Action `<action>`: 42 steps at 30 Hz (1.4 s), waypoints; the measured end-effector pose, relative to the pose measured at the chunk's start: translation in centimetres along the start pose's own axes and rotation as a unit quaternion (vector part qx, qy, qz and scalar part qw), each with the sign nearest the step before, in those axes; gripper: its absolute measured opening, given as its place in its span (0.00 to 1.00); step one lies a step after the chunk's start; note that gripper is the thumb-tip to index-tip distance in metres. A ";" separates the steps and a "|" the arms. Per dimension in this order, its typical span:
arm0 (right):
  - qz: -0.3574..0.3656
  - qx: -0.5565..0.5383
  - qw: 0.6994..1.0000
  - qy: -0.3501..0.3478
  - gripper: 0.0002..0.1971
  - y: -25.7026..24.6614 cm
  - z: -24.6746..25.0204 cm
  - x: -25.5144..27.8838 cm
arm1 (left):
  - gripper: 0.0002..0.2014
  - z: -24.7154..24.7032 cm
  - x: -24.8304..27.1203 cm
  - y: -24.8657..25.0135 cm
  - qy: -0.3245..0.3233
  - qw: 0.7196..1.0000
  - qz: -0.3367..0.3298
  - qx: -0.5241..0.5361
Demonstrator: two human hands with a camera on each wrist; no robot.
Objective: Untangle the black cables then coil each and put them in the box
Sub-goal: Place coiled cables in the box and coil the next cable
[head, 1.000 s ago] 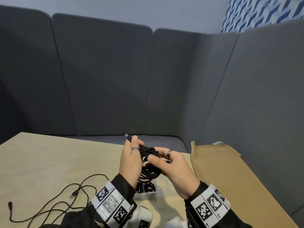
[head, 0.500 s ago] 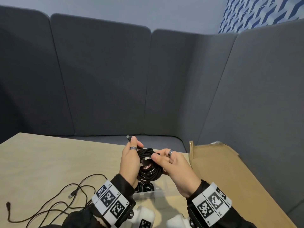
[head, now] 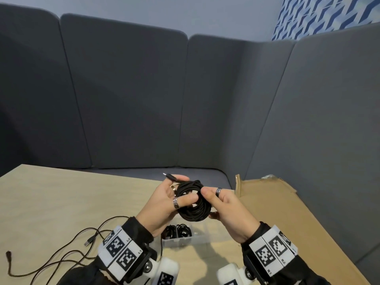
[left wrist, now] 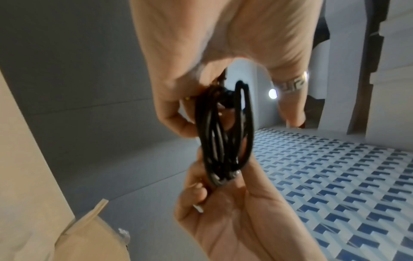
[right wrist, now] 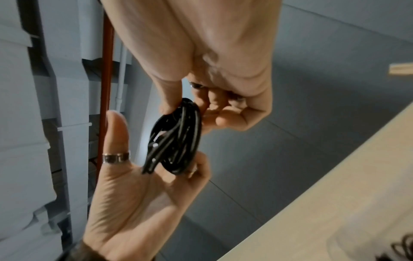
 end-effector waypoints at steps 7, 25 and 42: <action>0.010 -0.051 0.998 0.030 0.10 -0.1 0.2 -0.5 | 0.20 -0.2 0.3 1.1 -0.005 1.000 -0.015 0.016; 0.062 0.050 0.992 0.095 0.12 1.2 0.5 0.1 | 0.60 -0.1 0.0 1.5 -0.041 0.895 0.024 -0.443; 0.039 0.008 0.998 -0.051 0.05 3.5 -1.1 1.4 | 0.37 0.4 2.2 -5.5 -0.082 0.983 0.162 -0.014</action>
Point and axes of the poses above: each hand's wrist, its own x-axis away from the middle knuckle, its own z-axis out of the back of the hand, y = z × x, the point moved 2 cm from there along -x, towards the middle knuckle, and after that the axes turned 6 degrees about x, right-handed, at the moved point
